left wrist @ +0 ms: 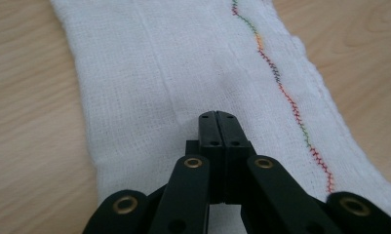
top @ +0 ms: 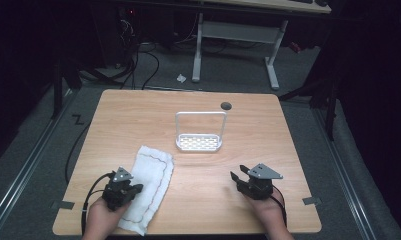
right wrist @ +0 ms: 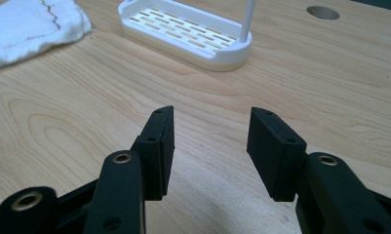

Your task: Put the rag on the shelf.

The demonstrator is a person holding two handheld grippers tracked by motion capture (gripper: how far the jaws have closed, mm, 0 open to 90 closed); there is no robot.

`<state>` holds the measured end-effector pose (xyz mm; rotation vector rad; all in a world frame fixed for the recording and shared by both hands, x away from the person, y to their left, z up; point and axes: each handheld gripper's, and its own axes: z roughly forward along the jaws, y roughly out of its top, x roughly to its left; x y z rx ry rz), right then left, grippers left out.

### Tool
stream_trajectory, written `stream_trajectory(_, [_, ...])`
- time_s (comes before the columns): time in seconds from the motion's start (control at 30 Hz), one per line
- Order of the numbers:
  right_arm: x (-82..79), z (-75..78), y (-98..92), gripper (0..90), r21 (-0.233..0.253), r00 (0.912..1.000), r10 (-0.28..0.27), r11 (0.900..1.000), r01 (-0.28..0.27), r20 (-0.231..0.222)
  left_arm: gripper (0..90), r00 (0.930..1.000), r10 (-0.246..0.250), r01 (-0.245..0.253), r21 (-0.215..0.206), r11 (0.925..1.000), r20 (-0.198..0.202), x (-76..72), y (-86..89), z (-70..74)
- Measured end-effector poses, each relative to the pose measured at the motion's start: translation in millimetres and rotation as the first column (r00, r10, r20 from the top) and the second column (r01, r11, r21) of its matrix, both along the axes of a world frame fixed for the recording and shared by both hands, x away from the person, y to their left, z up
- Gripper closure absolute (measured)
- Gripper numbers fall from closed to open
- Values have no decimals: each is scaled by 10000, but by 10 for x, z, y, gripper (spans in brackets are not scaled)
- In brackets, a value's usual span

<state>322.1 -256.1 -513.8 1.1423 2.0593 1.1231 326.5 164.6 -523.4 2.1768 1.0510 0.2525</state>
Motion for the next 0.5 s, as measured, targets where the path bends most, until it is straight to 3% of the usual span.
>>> stream_trajectory(0.07, [-6, 4, 10, 537, 7, 10000, 42, 10000, -42, -6, 900, 9989, -459, 458, -112, 9989, -132, -75, -132, 1])
stream_trajectory(0.1, [-6, 4, 10, 537, 7, 10000, 42, 10000, -42, -6, 900, 9989, -459, 458, -112, 9989, -132, -75, -132, 1])
stream_trajectory(0.17, [-12, 5, 25, 584, 37, 9999, 144, 9999, -144, -33, 900, 9940, -1019, 1001, -442, 9940, -396, -135, -288, -8])
stream_trajectory(0.23, [-9, 7, 29, 601, 80, 9997, 231, 9997, -230, -70, 900, 9920, -1177, 1155, -473, 9922, -464, -147, -340, -6])
stream_trajectory(0.27, [-5, 15, 59, 630, 247, 9991, 389, 9990, -384, -184, 900, 9910, -1117, 1041, -987, 9897, -745, -192, -469, -16])
stream_trajectory(0.3, [-5, 15, 59, 630, 247, 9991, 389, 9990, -384, -184, 900, 9910, -1117, 1041, -987, 9897, -745, -192, -469, -16])
stream_trajectory(0.33, [-6, 16, 80, 637, 337, 9987, 454, 9984, -446, -251, 900, 9863, -1545, 1504, -687, 9862, -578, -165, -489, -14])
stream_trajectory(0.37, [-16, 7, 173, 668, 483, 9963, 799, 9958, -783, -317, 900, 9861, -1470, 1389, -1020, 9850, -772, -185, -541, -22])
stream_trajectory(0.47, [-26, -2, 274, 682, 462, 9929, 1115, 9929, -1096, -416, 900, 9799, -1861, 1794, -899, 9797, -724, -170, -615, -23])
stream_trajectory(0.5, [-42, -14, 429, 705, 601, 9858, 1544, 9868, -1505, -665, 900, 9775, -1969, 1894, -964, 9772, -757, -174, -658, -25])
